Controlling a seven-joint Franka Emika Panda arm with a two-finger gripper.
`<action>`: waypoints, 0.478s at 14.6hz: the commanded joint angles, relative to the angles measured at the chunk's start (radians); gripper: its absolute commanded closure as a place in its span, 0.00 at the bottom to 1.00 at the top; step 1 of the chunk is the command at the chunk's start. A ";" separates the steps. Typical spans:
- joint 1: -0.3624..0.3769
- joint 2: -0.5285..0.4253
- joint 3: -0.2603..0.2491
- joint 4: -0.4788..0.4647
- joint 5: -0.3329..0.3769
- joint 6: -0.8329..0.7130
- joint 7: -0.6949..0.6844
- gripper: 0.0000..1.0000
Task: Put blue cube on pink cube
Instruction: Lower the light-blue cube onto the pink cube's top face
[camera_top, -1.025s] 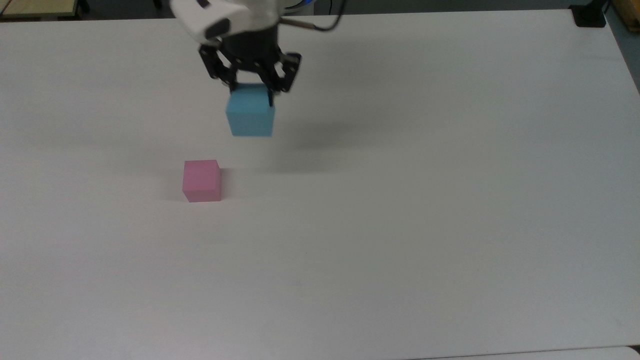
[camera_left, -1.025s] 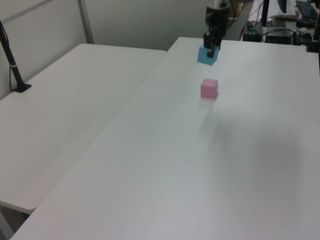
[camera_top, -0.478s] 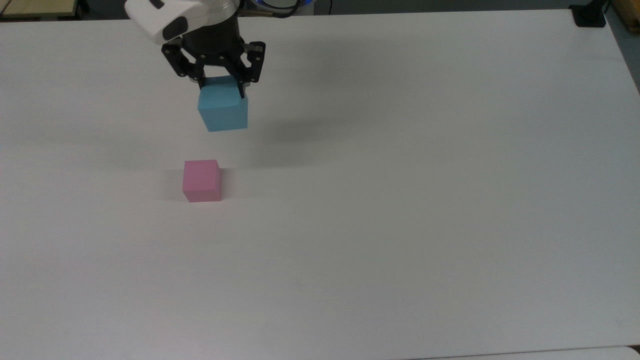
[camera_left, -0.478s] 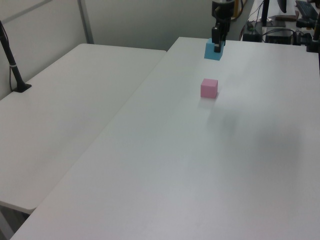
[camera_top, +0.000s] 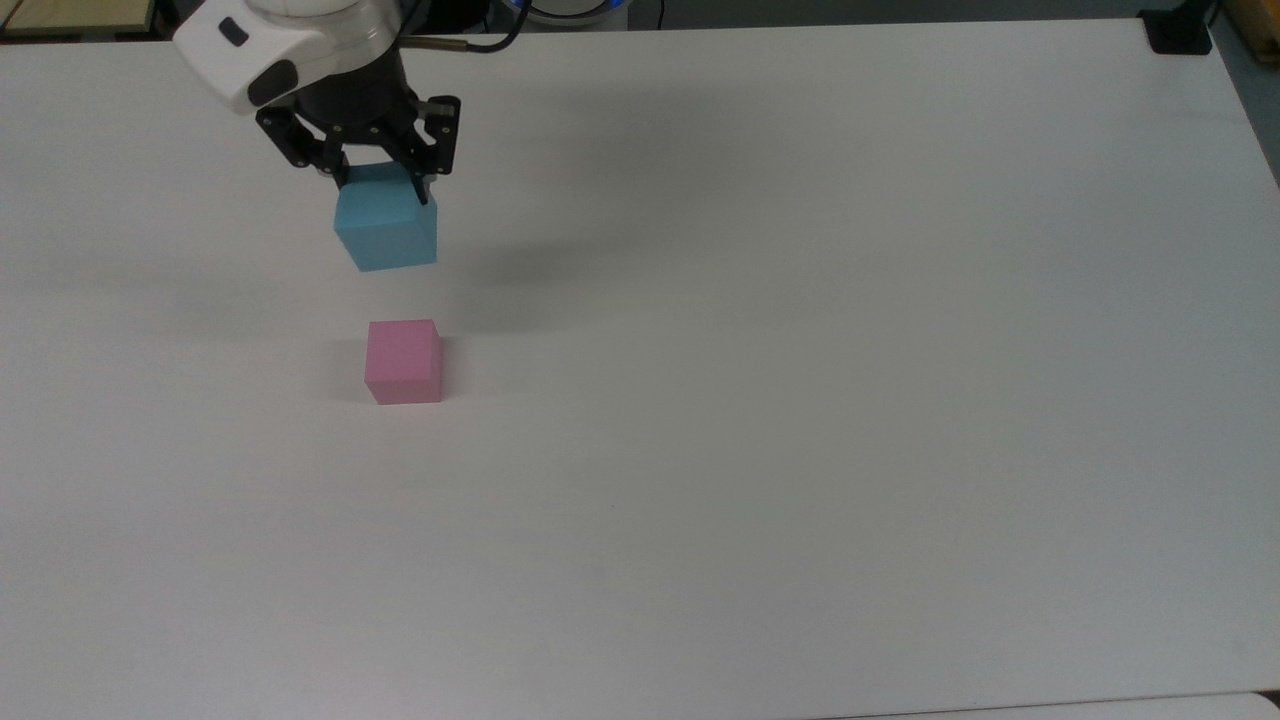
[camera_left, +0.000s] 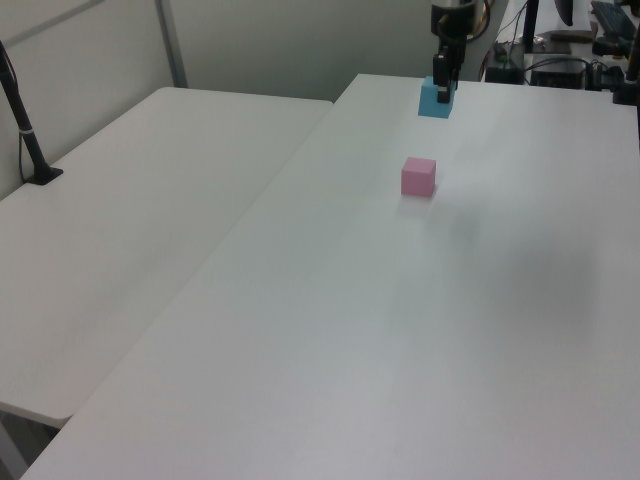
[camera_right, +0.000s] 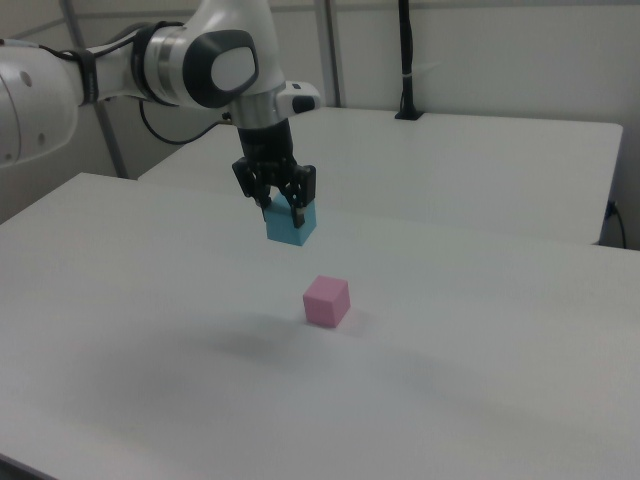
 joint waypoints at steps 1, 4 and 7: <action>0.003 0.052 -0.011 0.015 -0.008 0.054 -0.014 0.55; 0.005 0.101 -0.012 0.014 -0.022 0.110 0.006 0.55; 0.006 0.124 -0.012 0.008 -0.053 0.143 0.028 0.55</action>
